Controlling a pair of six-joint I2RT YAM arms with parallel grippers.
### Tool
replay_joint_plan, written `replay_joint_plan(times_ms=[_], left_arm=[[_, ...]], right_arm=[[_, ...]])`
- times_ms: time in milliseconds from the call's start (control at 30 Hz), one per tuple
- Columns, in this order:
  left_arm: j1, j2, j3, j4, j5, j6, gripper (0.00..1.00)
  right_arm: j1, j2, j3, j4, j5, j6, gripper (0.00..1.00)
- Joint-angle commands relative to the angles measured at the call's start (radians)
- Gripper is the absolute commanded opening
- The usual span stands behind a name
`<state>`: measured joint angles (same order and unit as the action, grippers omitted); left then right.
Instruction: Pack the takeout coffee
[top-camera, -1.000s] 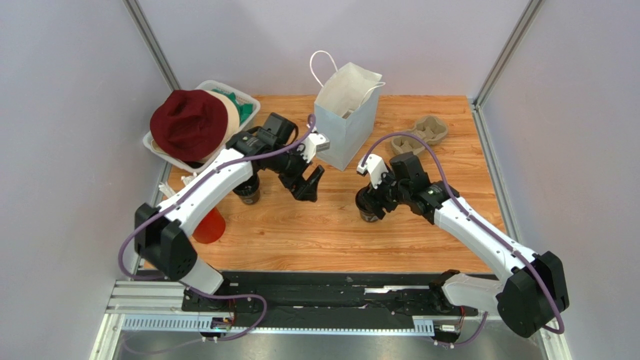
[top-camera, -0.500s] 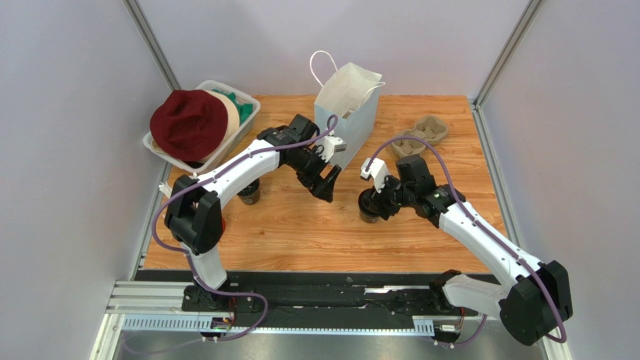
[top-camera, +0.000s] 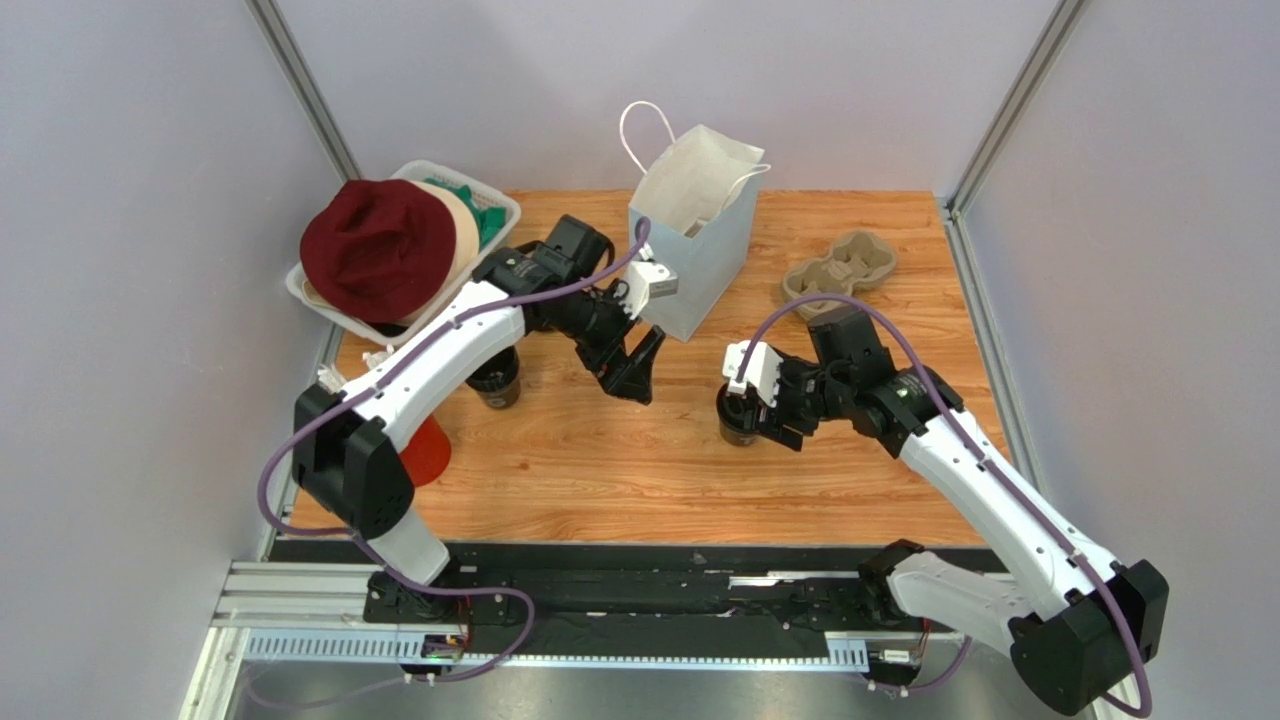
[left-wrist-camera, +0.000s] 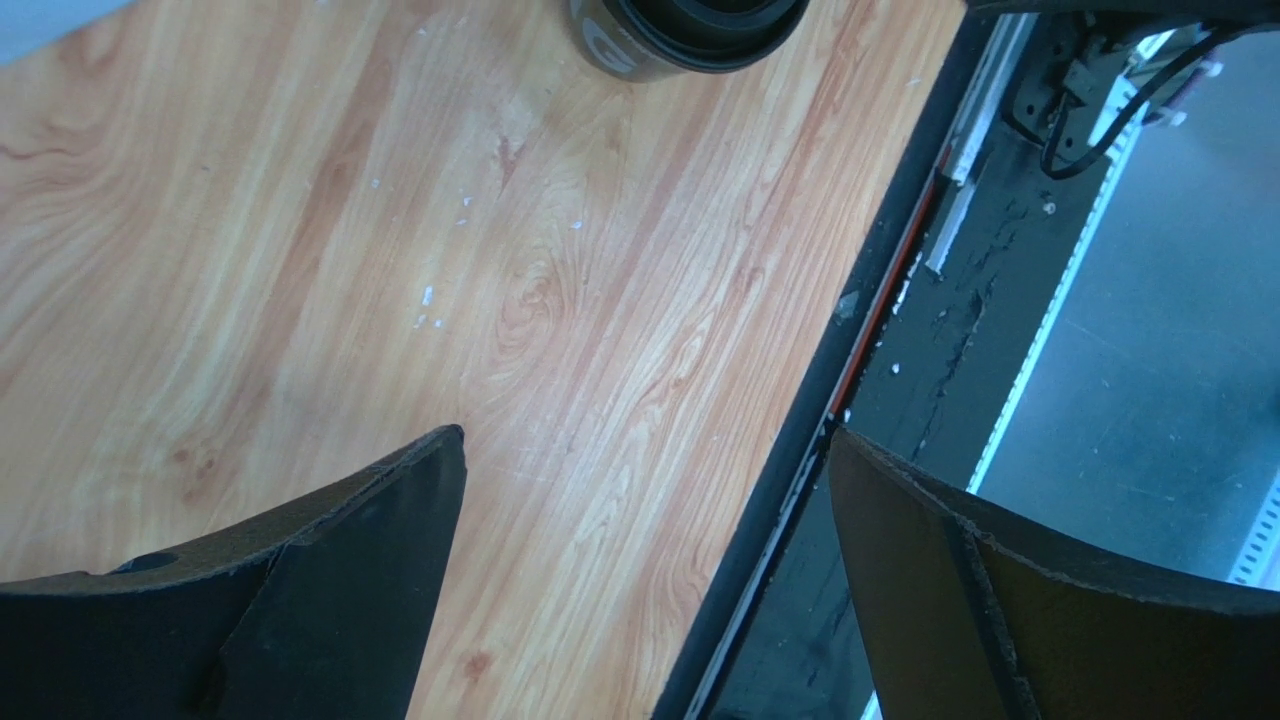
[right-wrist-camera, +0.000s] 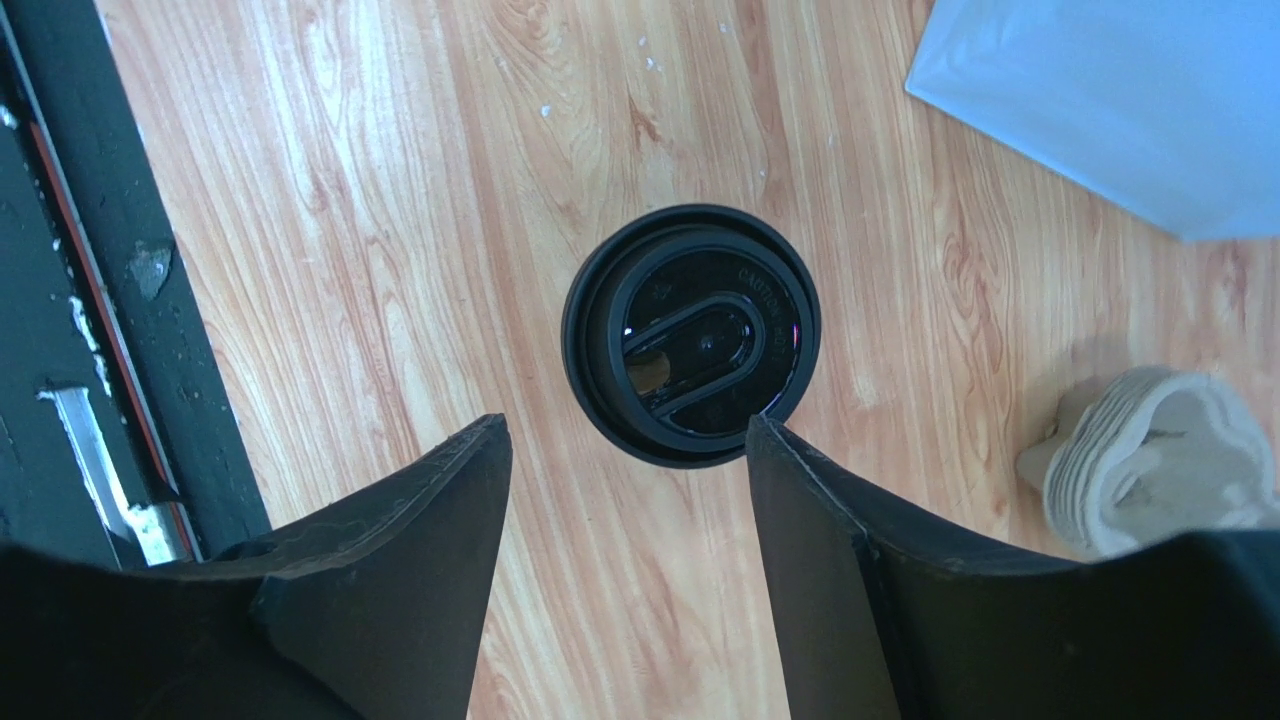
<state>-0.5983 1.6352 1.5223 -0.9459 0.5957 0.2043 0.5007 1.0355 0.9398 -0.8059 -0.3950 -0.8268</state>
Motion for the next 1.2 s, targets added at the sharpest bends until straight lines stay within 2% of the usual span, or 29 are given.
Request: replay_joint_plan(times_ms=[0, 133, 267, 533, 833, 967, 1167], left_arm=[[0.07, -0.089, 0.074, -0.112, 0.059, 0.058, 0.99], [0.176, -0.129, 0.119, -0.22, 0.093, 0.084, 0.99], [0.221, -0.233, 0.089, -0.274, 0.092, 0.122, 0.99], [0.242, -0.419, -0.062, -0.166, 0.016, 0.08, 0.99], [0.272, -0.431, -0.1, -0.129, 0.024, 0.06, 0.99], [0.276, -0.433, -0.106, -0.123, 0.03, 0.058, 0.99], [0.287, -0.443, -0.117, -0.113, 0.035, 0.053, 0.99]], right_arm=[[-0.005, 0.052, 0.059, -0.053, -0.064, -0.123, 0.64], [-0.005, 0.11, 0.073, -0.053, -0.071, -0.141, 0.62], [-0.004, 0.135, 0.074, -0.041, -0.085, -0.164, 0.6], [-0.004, 0.192, 0.071, -0.015, -0.088, -0.158, 0.55], [-0.004, 0.213, 0.031, 0.024, -0.054, -0.155, 0.5], [-0.004, 0.198, 0.021, 0.022, -0.03, -0.163, 0.45], [0.018, 0.225, 0.03, -0.019, -0.002, -0.179, 0.43]])
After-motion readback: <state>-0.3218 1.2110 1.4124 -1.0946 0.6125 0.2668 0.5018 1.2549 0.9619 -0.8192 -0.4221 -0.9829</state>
